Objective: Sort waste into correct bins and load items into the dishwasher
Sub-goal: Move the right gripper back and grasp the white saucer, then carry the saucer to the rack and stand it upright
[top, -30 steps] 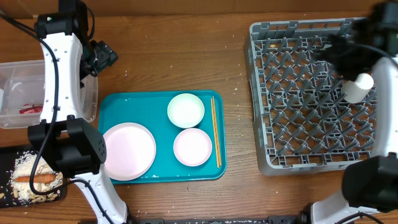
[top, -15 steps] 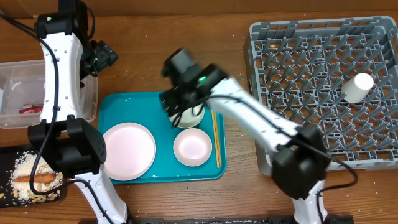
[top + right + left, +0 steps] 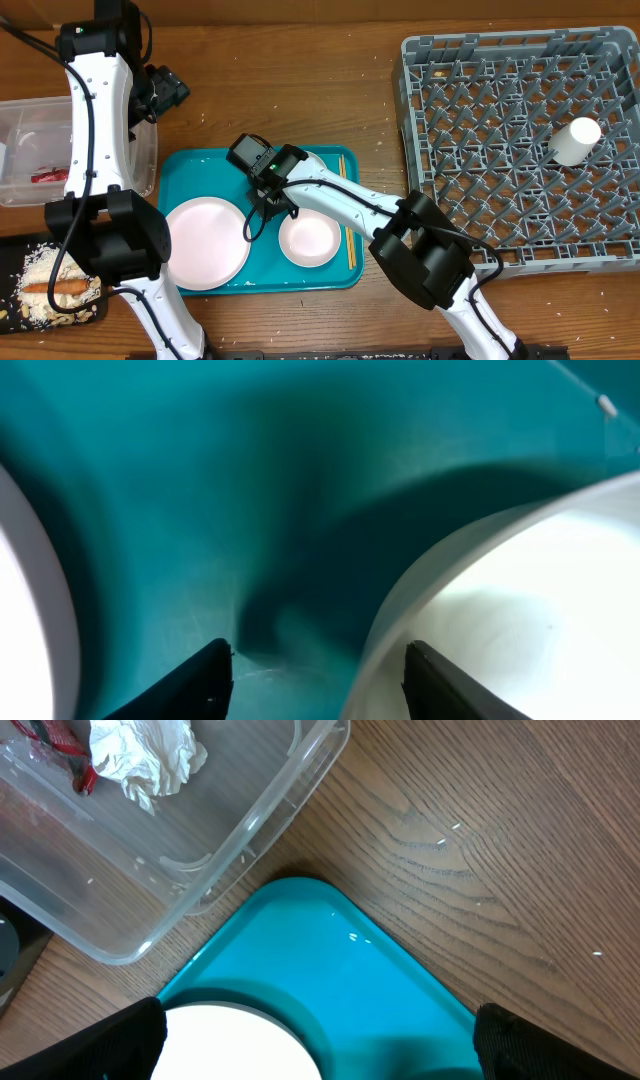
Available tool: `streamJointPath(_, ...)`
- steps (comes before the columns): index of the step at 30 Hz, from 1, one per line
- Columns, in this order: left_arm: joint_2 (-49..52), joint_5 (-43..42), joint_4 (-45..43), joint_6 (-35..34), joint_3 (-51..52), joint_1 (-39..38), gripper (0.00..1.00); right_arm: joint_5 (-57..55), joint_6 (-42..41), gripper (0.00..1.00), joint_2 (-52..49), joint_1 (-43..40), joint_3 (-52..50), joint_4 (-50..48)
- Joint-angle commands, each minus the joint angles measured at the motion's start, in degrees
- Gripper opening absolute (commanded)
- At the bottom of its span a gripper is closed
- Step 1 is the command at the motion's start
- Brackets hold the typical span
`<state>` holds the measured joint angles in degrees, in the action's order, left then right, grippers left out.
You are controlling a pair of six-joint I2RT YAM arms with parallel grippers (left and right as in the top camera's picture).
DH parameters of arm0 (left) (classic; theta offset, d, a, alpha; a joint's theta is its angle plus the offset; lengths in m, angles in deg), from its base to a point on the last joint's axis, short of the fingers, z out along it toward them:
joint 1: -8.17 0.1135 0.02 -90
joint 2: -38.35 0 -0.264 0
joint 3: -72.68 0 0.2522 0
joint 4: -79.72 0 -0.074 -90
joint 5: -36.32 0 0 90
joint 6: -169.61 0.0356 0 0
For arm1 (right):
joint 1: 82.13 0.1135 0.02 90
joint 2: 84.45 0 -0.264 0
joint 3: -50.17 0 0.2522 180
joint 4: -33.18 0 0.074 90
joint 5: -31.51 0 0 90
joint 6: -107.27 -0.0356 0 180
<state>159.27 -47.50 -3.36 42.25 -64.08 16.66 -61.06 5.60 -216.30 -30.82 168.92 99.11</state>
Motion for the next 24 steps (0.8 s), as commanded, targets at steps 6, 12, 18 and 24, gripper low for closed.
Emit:
streamJointPath(6, -0.3, 0.2, 0.1, -0.3, -0.5, -0.2, 1.0, -1.2, -0.3, 0.04, 2.0, -0.3, 9.1, 6.5)
streamJointPath(12, -0.3, 0.2, 0.2, -0.3, -0.5, -0.3, 1.0, -1.4, -0.4, 0.04, 5.7, -2.6, 21.7, 16.3)
streamJointPath(18, -0.3, 0.2, 0.2, -0.3, -0.5, -0.3, 1.0, 3.9, -4.9, 0.04, 14.6, -21.6, 30.9, 28.3)
streamJointPath(24, -0.3, 0.2, 0.1, -0.3, -0.5, -0.3, 1.0, 43.5, 10.8, 0.04, 15.8, -53.3, 27.8, 34.2)
